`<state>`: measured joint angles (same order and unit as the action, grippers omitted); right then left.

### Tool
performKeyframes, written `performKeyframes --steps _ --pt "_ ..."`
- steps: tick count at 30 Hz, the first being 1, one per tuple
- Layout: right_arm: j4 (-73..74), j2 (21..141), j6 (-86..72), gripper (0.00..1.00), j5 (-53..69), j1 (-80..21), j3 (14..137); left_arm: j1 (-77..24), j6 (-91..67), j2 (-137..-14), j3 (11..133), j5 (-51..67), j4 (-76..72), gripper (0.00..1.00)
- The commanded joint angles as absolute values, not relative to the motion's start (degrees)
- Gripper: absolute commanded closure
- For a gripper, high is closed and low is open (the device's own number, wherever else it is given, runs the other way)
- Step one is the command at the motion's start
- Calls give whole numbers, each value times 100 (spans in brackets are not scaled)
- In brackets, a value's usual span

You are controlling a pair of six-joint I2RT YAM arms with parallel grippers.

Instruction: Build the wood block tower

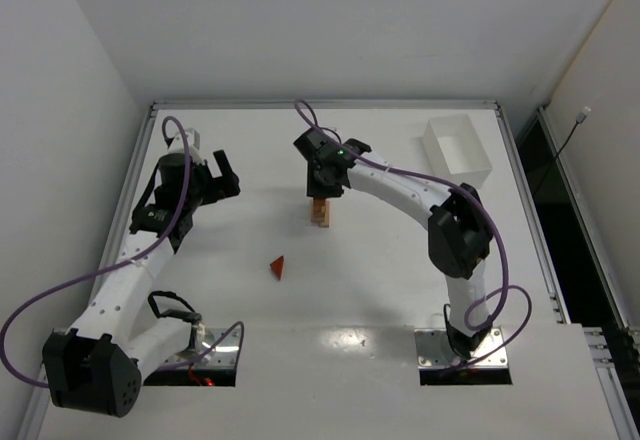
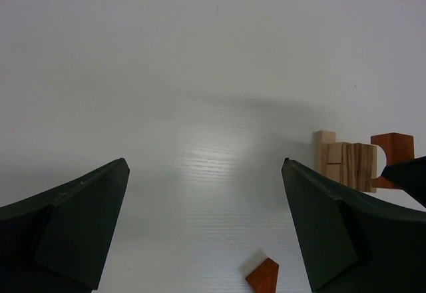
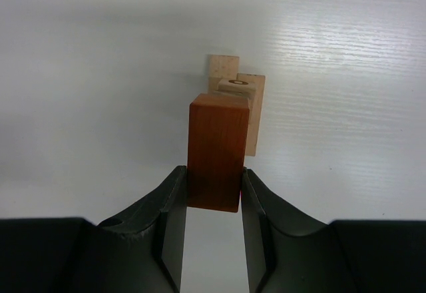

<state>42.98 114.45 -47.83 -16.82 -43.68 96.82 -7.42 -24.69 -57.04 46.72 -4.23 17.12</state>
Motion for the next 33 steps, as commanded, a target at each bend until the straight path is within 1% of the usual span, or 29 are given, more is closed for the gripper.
performKeyframes --steps 1,5,22,23,24,25,27,29,30,31,32,33 --pt "4245 11452 -4825 100 -1600 -4359 9606 -729 -2531 -5774 4658 -387 1477 0" --pt "4184 11452 -4825 100 -1398 -4307 9554 -729 -2531 -5774 4658 -387 1477 0" --pt "4069 11619 -4825 100 -1397 -4254 9501 -677 -2479 -5774 4605 -387 1477 0" --pt "4069 11619 -4773 98 -1397 -4254 9449 -677 -2479 -5774 4605 -387 1477 0" --pt "4069 11619 -4772 94 -1397 -4254 9448 -677 -2479 -5774 4605 -387 1477 0" --pt "4069 11619 -4772 80 -1397 -4254 9448 -677 -2479 -5774 4605 -387 1477 0" --pt "4069 11619 -4772 66 -1397 -4201 9448 -624 -2479 -5774 4605 -334 1477 0" --pt "4069 11619 -4772 63 -1345 -4201 9396 -571 -2479 -5774 4605 -281 1424 0" --pt "4069 11619 -4772 60 -1345 -4201 9396 -571 -2531 -5774 4605 -281 1424 0" --pt "4069 11619 -4772 50 -1345 -4201 9396 -571 -2531 -5774 4605 -281 1424 0" --pt "4017 11619 -4772 47 -1345 -4201 9343 -571 -2531 -5774 4605 -281 1424 0" --pt "4017 11619 -4772 45 -1345 -4201 9343 -571 -2531 -5774 4605 -281 1424 0"
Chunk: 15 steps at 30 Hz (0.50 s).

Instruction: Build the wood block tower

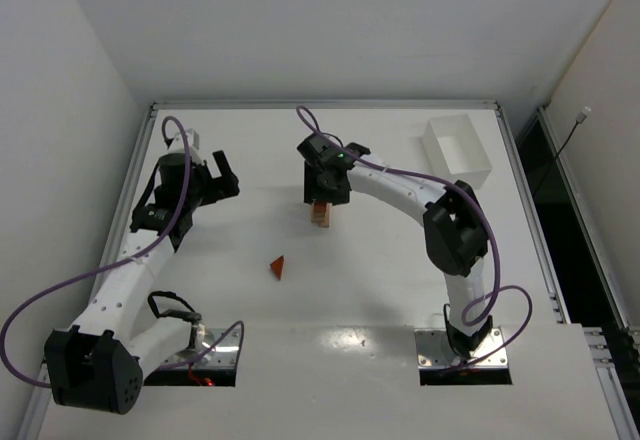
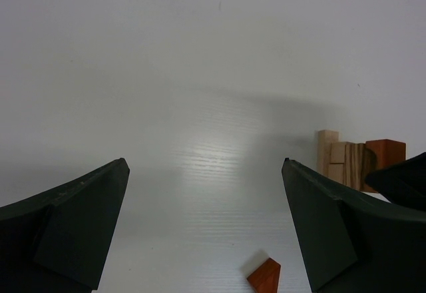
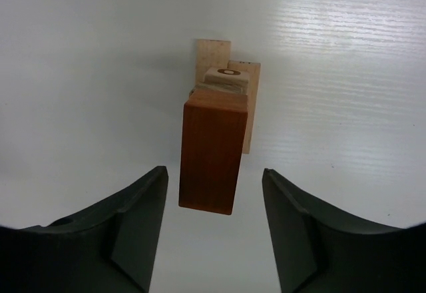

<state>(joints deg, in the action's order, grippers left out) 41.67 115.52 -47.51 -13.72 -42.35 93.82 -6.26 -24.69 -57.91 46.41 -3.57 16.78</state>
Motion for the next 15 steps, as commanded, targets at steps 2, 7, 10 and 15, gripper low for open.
performKeyframes --steps 2,7,10,15 --pt "3956 11619 -4772 38 -1275 -4201 9343 -571 -2531 -5774 4605 -281 1424 0" --pt "3814 11496 -4492 27 -1107 -4201 9343 -571 -2531 -5722 4605 -281 1424 0" --pt "3499 11119 -4176 21 -854 -4253 9281 -571 -2531 -5608 4492 -149 1485 0" --pt "2717 10092 -3428 20 -642 -4315 8386 -571 -2470 -5494 4438 88 1556 0"
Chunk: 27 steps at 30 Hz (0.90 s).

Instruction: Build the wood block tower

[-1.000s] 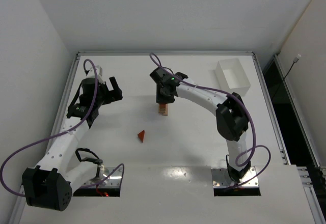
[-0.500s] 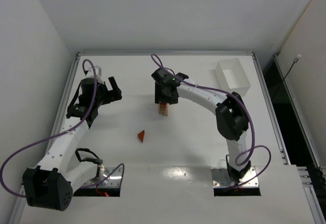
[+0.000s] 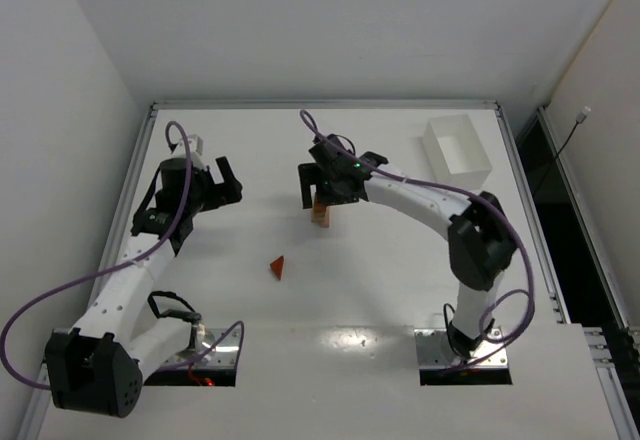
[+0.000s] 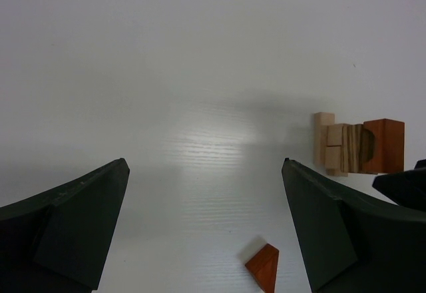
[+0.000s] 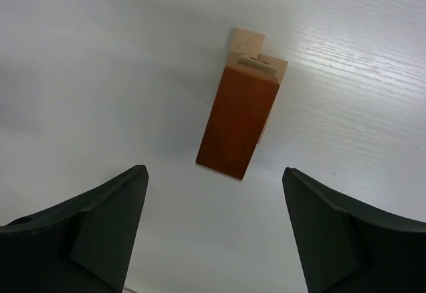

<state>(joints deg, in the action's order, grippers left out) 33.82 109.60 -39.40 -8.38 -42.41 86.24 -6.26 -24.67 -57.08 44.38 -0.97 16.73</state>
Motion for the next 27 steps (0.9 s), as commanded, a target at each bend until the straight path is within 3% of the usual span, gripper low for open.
performKeyframes --steps 1,7,8,10,11,13,15,27 --pt "2664 9716 -3428 20 -711 -4315 8019 -571 -2470 -5493 4438 158 1556 0" --pt "2471 8737 -2814 22 -1229 -4184 6989 -571 -2470 -5440 4386 220 1556 0" --pt "2418 8632 -2726 39 -1500 -4184 6918 -571 -2470 -5440 4386 220 1556 0" --pt "2417 8508 -2488 55 -1730 -4122 6777 -571 -2470 -5440 4386 220 1556 0" --pt "2469 8508 -2487 78 -2001 -4070 6776 -571 -2470 -5493 4447 220 1556 0" --pt "2470 8577 -2277 91 -2092 -3920 6706 -571 -2470 -5563 4517 220 1556 0" --pt "2470 8753 -2198 99 -2145 -3797 6767 -571 -2470 -5651 4578 220 1556 0" --pt "2593 10414 -2504 94 -1134 -3331 7945 -571 -2470 -5968 4808 167 1608 0"
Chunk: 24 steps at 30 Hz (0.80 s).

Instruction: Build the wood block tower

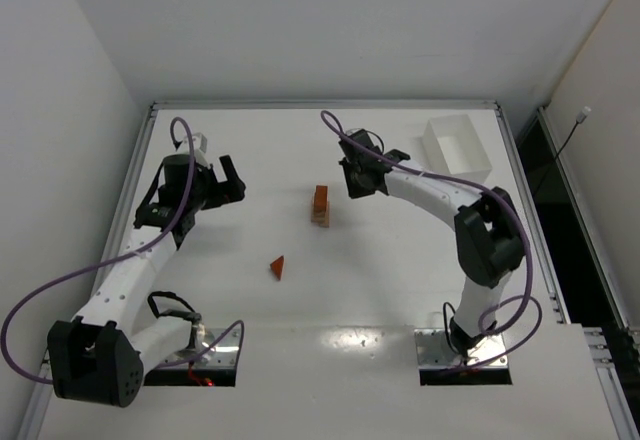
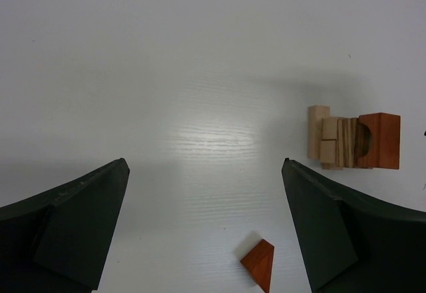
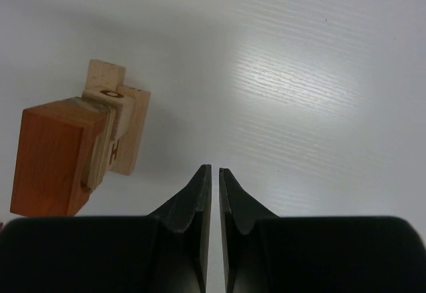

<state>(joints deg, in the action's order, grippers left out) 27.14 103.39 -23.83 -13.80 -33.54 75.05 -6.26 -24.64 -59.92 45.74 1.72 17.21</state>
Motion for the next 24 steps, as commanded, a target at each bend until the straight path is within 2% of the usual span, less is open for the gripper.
performKeyframes --steps 1,6,8,12,14,24 --pt "2593 10546 -2505 93 -1064 -3331 7945 -571 -2470 -5968 4808 167 1608 0" --pt "2522 10871 -2566 84 -941 -3279 8130 -571 -2470 -6021 4808 167 1608 0" --pt "2522 10942 -2566 76 -870 -3278 8279 -571 -2470 -6021 4808 167 1608 0" --pt "2522 10995 -2619 71 -695 -3278 8332 -571 -2470 -6021 4808 167 1608 0" --pt "2522 11056 -2689 64 -625 -3278 8332 -571 -2470 -6021 4808 167 1608 0" --pt "2418 11109 -2742 62 -458 -3278 8385 -571 -2470 -6021 4808 167 1556 0"
